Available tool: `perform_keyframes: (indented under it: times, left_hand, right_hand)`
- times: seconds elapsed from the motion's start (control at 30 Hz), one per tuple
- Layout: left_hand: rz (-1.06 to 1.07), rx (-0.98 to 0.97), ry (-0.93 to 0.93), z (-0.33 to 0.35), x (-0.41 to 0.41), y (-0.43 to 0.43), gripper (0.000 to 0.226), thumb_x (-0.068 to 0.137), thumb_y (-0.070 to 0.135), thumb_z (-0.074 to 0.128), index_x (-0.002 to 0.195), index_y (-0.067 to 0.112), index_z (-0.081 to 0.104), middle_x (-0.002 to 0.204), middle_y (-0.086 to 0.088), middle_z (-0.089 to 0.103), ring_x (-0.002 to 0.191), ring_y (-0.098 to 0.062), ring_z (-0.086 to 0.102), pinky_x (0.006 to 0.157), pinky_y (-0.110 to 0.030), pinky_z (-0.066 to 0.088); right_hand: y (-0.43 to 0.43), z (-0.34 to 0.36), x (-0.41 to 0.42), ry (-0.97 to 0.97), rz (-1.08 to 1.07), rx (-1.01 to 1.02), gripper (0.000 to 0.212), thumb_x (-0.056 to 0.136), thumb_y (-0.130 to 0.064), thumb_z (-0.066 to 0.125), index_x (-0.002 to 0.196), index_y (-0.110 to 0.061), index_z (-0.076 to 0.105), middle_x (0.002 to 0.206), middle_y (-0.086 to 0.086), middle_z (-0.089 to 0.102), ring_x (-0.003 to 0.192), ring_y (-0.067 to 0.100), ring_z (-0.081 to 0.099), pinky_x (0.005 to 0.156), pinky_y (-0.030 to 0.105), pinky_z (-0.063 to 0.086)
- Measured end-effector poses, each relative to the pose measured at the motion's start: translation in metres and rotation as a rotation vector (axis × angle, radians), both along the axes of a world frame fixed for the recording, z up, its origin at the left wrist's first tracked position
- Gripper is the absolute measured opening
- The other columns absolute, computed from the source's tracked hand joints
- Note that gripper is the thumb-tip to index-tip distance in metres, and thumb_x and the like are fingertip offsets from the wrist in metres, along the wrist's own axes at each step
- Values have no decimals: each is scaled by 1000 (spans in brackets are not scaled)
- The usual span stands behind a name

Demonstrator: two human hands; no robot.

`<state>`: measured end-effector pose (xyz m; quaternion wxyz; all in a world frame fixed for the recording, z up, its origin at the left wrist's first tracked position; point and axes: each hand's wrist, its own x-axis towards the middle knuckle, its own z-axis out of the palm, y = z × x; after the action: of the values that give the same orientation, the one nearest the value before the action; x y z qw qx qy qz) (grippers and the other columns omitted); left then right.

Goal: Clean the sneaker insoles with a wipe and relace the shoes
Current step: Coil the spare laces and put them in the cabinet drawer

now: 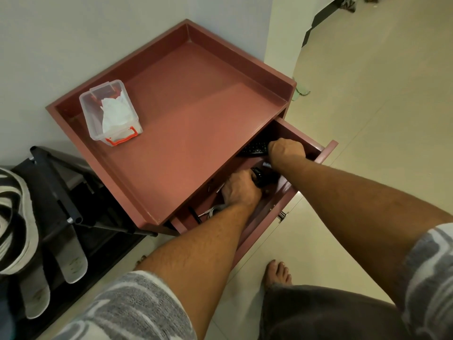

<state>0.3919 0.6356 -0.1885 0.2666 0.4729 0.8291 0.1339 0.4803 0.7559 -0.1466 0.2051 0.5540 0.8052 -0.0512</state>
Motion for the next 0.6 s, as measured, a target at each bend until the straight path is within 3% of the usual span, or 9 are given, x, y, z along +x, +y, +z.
perform_keyframes:
  times: [0.23,0.37,0.43,0.6]
  left_hand:
    - [4,-11,-17,-4,-3,0,37,85,18,85,118,31,73,109,-1,77,104,-23,73,88,-39,61]
    - [6,-14,-35,4,-12,-1,37,78,39,92,109,31,72,101,4,76,93,-18,72,80,-36,60]
    - [6,-7,-64,13,-20,-1,44,74,47,94,108,32,71,99,8,74,90,-16,69,79,-34,58]
    - [-106,-31,-135,52,-39,-18,44,82,48,89,118,33,70,116,9,73,103,-14,68,88,-35,57]
  right_hand:
    - [2,-5,1,13,8,9,49,93,-52,72,126,-15,63,114,7,69,104,29,68,75,38,47]
    - [0,3,3,51,9,34,34,95,-34,72,122,-14,65,113,9,70,102,31,68,78,40,51]
    - [-1,11,4,94,17,62,25,94,-28,73,113,-13,67,105,9,71,91,31,67,74,39,51]
    - [-3,45,25,213,-1,131,4,94,-22,70,97,-20,73,83,2,64,72,26,62,68,35,54]
